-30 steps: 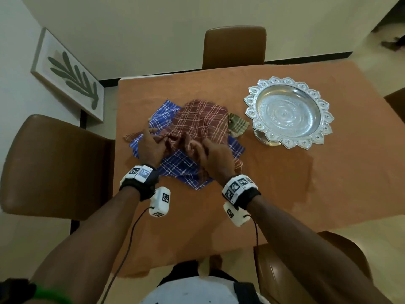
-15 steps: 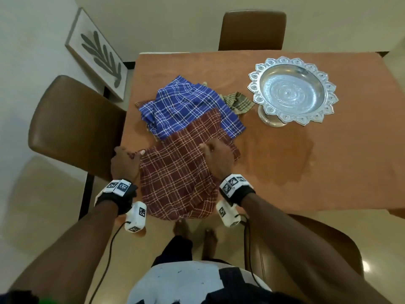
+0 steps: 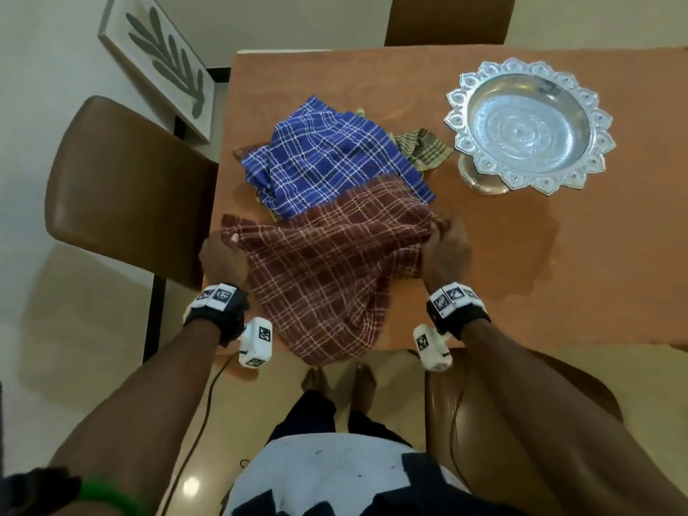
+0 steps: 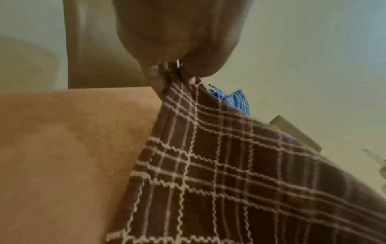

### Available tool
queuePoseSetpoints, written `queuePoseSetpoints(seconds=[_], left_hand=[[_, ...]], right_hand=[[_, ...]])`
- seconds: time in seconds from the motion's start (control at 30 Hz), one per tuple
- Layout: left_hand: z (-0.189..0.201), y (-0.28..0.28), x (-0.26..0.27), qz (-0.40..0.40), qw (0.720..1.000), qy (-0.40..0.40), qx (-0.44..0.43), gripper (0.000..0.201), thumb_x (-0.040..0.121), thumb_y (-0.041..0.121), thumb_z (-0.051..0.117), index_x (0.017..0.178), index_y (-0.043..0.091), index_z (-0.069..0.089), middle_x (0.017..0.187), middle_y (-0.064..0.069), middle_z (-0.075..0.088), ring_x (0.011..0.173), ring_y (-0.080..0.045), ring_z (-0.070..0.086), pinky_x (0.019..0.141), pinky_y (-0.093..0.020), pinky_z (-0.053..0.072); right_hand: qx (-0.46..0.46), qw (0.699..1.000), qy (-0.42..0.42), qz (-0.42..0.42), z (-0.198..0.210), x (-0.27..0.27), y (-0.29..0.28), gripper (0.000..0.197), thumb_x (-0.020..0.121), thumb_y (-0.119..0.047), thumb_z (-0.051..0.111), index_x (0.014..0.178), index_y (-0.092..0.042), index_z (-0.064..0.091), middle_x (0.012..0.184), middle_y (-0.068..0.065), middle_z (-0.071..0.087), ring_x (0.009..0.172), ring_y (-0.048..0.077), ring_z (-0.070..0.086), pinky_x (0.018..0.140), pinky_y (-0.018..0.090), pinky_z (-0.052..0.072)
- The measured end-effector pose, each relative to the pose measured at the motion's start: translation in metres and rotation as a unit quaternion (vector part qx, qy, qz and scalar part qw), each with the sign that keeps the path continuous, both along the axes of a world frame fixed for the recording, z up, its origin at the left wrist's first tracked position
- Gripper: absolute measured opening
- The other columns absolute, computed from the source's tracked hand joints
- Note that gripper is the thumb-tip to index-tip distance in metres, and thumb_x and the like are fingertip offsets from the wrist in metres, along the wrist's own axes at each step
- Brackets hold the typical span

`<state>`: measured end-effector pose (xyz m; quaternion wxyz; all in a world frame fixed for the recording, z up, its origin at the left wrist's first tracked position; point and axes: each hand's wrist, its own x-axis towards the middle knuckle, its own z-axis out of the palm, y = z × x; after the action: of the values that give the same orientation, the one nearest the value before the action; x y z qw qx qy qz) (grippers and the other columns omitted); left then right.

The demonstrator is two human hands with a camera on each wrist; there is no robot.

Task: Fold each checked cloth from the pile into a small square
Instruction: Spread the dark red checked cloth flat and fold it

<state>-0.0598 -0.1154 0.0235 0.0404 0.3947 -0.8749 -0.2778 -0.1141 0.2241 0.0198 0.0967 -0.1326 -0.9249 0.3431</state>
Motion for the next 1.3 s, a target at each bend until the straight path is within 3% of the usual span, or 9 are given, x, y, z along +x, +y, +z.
queuePoseSetpoints(seconds=[0.13,0.27,0.47,0.6,0.7,0.87,1.07,1.2,1.3], left_hand=[[-0.012,-0.009,-0.019,-0.1,0.991,-0.072,0.059,0.036,0.1,0.026,0.054,0.119,-0.004,0.062,0.121,-0.029,0.063,0.114,-0.047,0.055,0.095,-0.047,0.042],[-0.018,0.005,-0.002,-0.042,0.989,-0.07,0.121,0.064,0.095,0.055,0.055,0.122,-0.003,0.056,0.124,-0.028,0.061,0.114,-0.046,0.056,0.092,-0.047,0.044],[-0.022,0.041,0.062,0.034,0.981,0.002,0.191,0.075,0.077,0.063,0.073,0.124,0.007,0.058,0.123,-0.014,0.064,0.11,-0.035,0.061,0.087,-0.039,0.046],[-0.034,0.037,0.076,-0.051,0.98,0.005,0.19,0.077,0.061,0.052,0.09,0.121,0.012,0.063,0.12,-0.007,0.068,0.107,-0.025,0.063,0.086,-0.034,0.048],[-0.038,0.023,0.067,-0.099,0.983,-0.042,0.151,0.048,0.081,0.039,0.08,0.113,0.005,0.07,0.113,-0.017,0.07,0.103,-0.034,0.065,0.077,-0.03,0.04],[-0.04,0.004,0.046,0.068,0.963,0.031,0.26,0.052,0.091,0.046,0.064,0.12,0.002,0.062,0.118,-0.019,0.067,0.108,-0.038,0.063,0.092,-0.046,0.05],[-0.036,0.0,0.053,-0.035,0.896,-0.028,0.441,0.078,0.056,0.05,0.093,0.121,0.017,0.067,0.112,-0.001,0.074,0.103,-0.023,0.07,0.095,-0.045,0.053],[-0.036,-0.017,0.057,0.001,0.914,0.027,0.404,0.056,0.054,0.042,0.094,0.1,0.019,0.072,0.105,-0.005,0.075,0.099,-0.026,0.071,0.097,-0.048,0.054],[-0.016,-0.028,0.055,0.016,0.916,0.056,0.397,0.057,0.064,0.041,0.09,0.111,0.014,0.071,0.107,-0.009,0.073,0.101,-0.027,0.069,0.098,-0.046,0.053]], right_hand=[[0.113,0.962,-0.245,0.046,-0.001,0.055,0.011,0.033,0.1,-0.02,0.048,0.127,-0.001,0.05,0.119,0.022,0.061,0.104,0.04,0.061,0.083,0.045,0.048],[0.195,0.953,-0.231,-0.006,-0.001,0.047,0.006,0.047,0.099,-0.043,0.051,0.123,-0.003,0.051,0.124,0.019,0.058,0.112,0.038,0.056,0.096,0.049,0.046],[0.053,0.953,-0.298,-0.019,-0.011,-0.002,-0.008,0.069,0.088,-0.044,0.069,0.129,0.007,0.048,0.131,0.029,0.052,0.119,0.042,0.053,0.099,0.05,0.045],[-0.098,0.954,-0.281,-0.045,-0.022,-0.003,0.002,0.037,0.079,-0.031,0.08,0.067,-0.012,0.051,0.071,0.006,0.057,0.069,0.023,0.057,0.062,0.031,0.043],[-0.185,0.951,-0.236,-0.077,-0.022,0.006,0.011,0.02,0.084,-0.028,0.074,0.085,-0.009,0.069,0.088,0.012,0.07,0.081,0.029,0.066,0.072,0.035,0.052],[-0.201,0.952,-0.166,-0.159,-0.01,0.0,0.023,0.042,0.091,-0.041,0.066,0.117,-0.008,0.07,0.113,0.015,0.069,0.105,0.032,0.063,0.09,0.039,0.05],[-0.223,0.95,-0.146,-0.161,0.001,-0.009,0.02,0.036,0.092,-0.035,0.067,0.109,-0.003,0.071,0.106,0.015,0.07,0.098,0.03,0.063,0.08,0.031,0.047],[-0.236,0.943,-0.155,-0.177,0.005,-0.014,0.028,0.034,0.088,-0.033,0.071,0.108,-0.005,0.069,0.11,0.013,0.069,0.102,0.029,0.063,0.092,0.04,0.052],[-0.237,0.947,-0.123,-0.179,0.012,-0.022,0.033,0.026,0.088,-0.032,0.07,0.105,-0.012,0.073,0.105,0.006,0.072,0.099,0.023,0.066,0.087,0.034,0.053]])
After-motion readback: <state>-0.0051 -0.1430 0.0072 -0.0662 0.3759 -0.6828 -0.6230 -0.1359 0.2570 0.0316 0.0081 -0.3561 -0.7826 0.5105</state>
